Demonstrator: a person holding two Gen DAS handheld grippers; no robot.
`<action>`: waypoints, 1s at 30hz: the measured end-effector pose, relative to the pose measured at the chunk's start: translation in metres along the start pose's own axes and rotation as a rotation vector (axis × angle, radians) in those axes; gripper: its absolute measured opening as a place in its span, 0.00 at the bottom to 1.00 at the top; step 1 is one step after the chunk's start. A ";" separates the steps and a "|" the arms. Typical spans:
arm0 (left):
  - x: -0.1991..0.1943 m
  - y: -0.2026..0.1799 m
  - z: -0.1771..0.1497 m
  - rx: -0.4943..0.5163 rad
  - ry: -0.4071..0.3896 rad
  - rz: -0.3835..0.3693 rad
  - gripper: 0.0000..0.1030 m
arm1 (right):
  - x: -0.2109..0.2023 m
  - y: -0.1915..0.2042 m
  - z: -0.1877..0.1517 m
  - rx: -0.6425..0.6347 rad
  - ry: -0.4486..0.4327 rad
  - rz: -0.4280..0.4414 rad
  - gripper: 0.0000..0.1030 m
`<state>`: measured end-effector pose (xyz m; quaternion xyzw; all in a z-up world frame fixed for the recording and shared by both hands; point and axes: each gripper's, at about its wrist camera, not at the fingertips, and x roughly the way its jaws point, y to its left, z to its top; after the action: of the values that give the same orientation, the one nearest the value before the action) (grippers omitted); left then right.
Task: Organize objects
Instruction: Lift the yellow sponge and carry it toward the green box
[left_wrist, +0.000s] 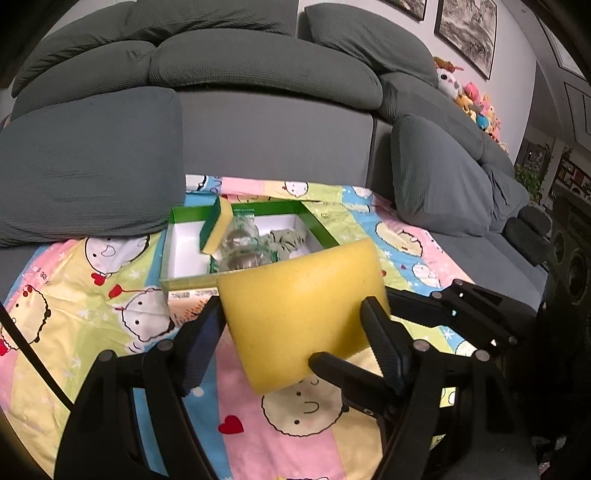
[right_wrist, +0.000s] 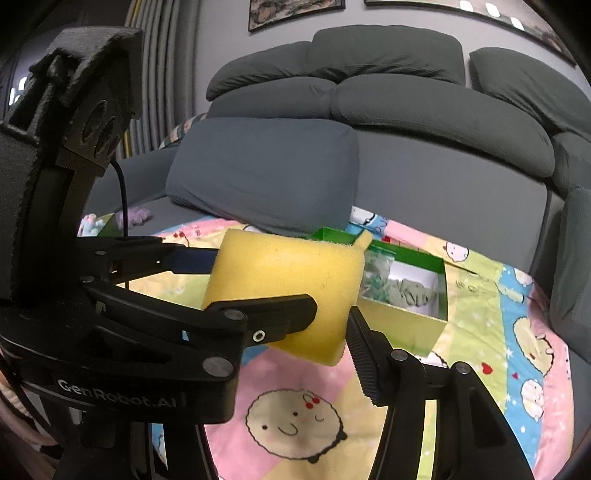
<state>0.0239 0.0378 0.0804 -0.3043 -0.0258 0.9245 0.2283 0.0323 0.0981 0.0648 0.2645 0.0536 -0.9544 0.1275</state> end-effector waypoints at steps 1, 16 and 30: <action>-0.001 0.002 0.002 -0.001 -0.007 -0.002 0.71 | 0.000 0.000 0.002 0.000 -0.003 0.001 0.56; 0.022 0.022 0.039 0.002 -0.044 -0.022 0.71 | 0.027 -0.021 0.028 -0.001 -0.048 0.016 0.56; 0.081 0.034 0.068 0.015 -0.005 -0.032 0.71 | 0.070 -0.064 0.046 0.016 -0.039 0.009 0.56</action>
<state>-0.0863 0.0494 0.0844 -0.2999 -0.0243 0.9215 0.2454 -0.0659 0.1368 0.0704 0.2469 0.0423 -0.9593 0.1305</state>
